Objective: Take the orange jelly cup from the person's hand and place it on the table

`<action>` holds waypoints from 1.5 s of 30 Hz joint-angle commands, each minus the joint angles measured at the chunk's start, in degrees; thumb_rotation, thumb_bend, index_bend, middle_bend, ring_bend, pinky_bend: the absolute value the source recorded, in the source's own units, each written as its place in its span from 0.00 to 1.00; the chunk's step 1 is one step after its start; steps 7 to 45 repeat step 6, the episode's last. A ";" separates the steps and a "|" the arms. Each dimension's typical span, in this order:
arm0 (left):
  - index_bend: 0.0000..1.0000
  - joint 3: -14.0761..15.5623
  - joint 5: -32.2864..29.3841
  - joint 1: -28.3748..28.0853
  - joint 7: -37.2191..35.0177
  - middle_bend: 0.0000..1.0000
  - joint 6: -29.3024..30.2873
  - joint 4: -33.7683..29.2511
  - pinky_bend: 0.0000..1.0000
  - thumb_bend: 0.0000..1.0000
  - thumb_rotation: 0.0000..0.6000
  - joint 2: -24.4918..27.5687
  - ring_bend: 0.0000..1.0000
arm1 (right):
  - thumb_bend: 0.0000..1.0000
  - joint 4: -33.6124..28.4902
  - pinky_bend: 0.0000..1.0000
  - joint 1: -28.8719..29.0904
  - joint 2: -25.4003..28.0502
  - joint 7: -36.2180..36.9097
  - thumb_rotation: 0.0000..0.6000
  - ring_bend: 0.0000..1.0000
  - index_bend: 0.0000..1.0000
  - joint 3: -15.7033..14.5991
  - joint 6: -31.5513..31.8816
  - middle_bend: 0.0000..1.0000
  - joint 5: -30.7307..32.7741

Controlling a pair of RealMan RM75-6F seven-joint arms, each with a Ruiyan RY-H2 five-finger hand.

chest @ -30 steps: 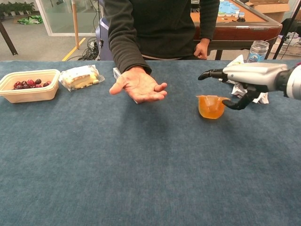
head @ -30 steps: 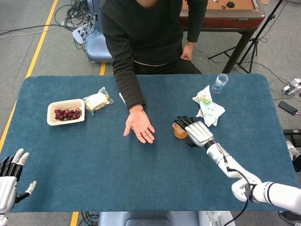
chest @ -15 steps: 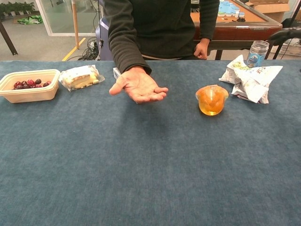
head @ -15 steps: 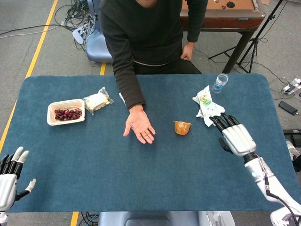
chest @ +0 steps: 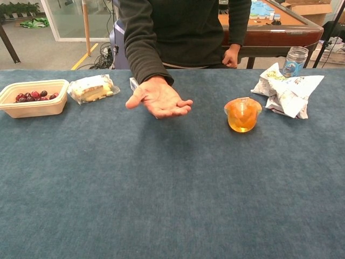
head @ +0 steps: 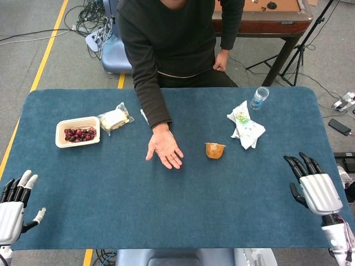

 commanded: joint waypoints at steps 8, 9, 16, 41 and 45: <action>0.05 -0.05 0.72 -0.88 0.56 0.00 -0.69 -0.29 0.00 0.30 1.00 -0.59 0.00 | 0.51 1.64 0.15 -3.96 -1.09 1.86 1.00 0.00 0.08 0.37 3.63 0.15 -2.40; 0.05 -0.05 0.72 -0.88 0.56 0.00 -0.69 -0.29 0.00 0.30 1.00 -0.59 0.00 | 0.51 1.64 0.15 -3.96 -1.09 1.86 1.00 0.00 0.08 0.37 3.63 0.15 -2.40; 0.05 -0.05 0.72 -0.88 0.56 0.00 -0.69 -0.29 0.00 0.30 1.00 -0.59 0.00 | 0.51 1.64 0.15 -3.96 -1.09 1.86 1.00 0.00 0.08 0.37 3.63 0.15 -2.40; 0.05 -0.05 0.72 -0.88 0.56 0.00 -0.69 -0.29 0.00 0.30 1.00 -0.59 0.00 | 0.51 1.64 0.15 -3.96 -1.09 1.86 1.00 0.00 0.08 0.37 3.63 0.15 -2.40; 0.05 -0.05 0.72 -0.88 0.56 0.00 -0.69 -0.29 0.00 0.30 1.00 -0.59 0.00 | 0.51 1.64 0.15 -3.96 -1.09 1.86 1.00 0.00 0.08 0.37 3.63 0.15 -2.40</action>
